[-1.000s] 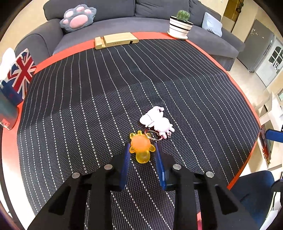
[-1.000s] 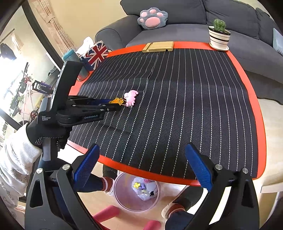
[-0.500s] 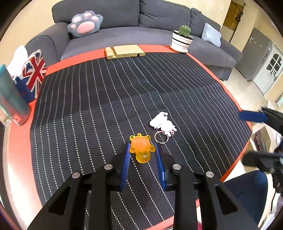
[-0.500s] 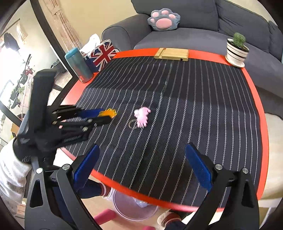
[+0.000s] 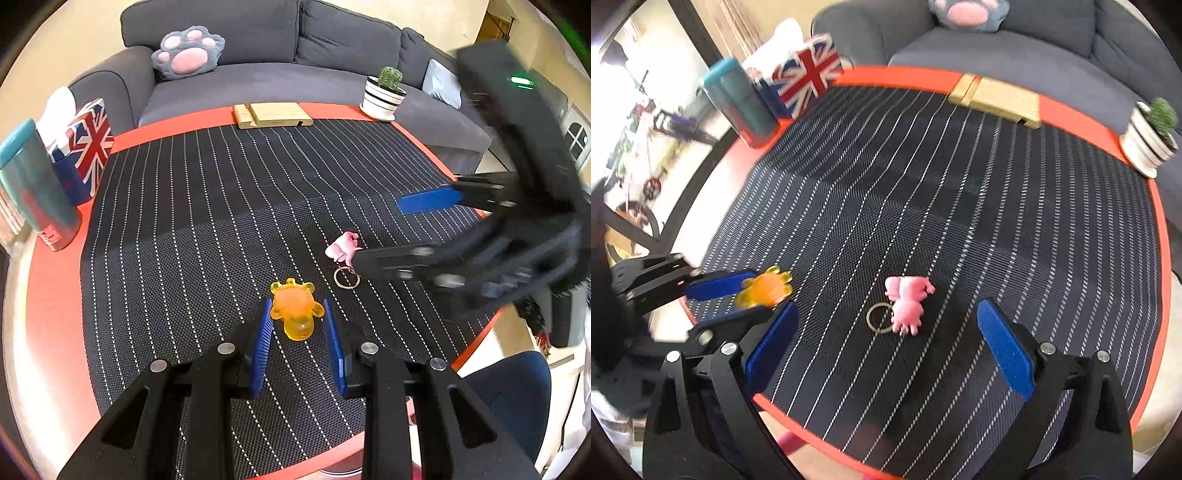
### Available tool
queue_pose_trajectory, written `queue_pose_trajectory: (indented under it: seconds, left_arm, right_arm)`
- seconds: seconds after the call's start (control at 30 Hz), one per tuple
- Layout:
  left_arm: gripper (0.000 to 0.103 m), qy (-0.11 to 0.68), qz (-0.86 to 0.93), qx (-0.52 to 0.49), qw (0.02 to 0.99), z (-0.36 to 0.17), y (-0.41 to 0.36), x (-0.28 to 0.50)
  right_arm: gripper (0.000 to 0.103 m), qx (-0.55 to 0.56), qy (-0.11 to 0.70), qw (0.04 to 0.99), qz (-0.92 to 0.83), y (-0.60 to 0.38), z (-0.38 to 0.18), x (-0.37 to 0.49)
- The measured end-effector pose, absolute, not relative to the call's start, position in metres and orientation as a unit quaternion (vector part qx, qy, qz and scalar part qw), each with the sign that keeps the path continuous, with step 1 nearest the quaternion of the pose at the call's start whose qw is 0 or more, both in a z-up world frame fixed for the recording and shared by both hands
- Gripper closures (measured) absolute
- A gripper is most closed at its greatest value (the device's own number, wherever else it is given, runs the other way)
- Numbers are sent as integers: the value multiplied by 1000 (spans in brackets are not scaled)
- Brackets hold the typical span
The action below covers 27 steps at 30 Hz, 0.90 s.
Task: Collect trash
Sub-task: 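Grasp the orange toy with the left gripper while the right moves toward the pink pig, then grasp the pink pig keychain with the right gripper while the left holds the toy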
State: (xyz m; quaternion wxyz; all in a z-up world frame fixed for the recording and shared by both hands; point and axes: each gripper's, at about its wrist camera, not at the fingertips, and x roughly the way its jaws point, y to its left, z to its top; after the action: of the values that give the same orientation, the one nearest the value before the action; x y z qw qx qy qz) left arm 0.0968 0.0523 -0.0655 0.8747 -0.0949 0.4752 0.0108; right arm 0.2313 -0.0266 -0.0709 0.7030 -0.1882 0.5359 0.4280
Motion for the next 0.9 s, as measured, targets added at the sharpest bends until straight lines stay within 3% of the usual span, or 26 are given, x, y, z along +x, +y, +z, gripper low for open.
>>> queue_pose_trajectory:
  seconds: [0.13, 0.57, 0.7, 0.9]
  left_arm:
    - [76, 474, 13, -100, 875, -66, 58, 94]
    - [76, 472, 13, -111, 875, -70, 64, 91]
    - [76, 472, 13, -112, 874, -70, 64, 91]
    - [76, 472, 12, -111, 874, -72, 63, 91]
  right_arm:
    - [8, -207, 554, 692, 414, -8, -85, 241]
    - [43, -242, 571, 683, 385, 8, -110, 247]
    - [46, -241, 571, 684, 384, 9, -112, 248]
    - [59, -246, 563, 693, 378, 6, -112, 247]
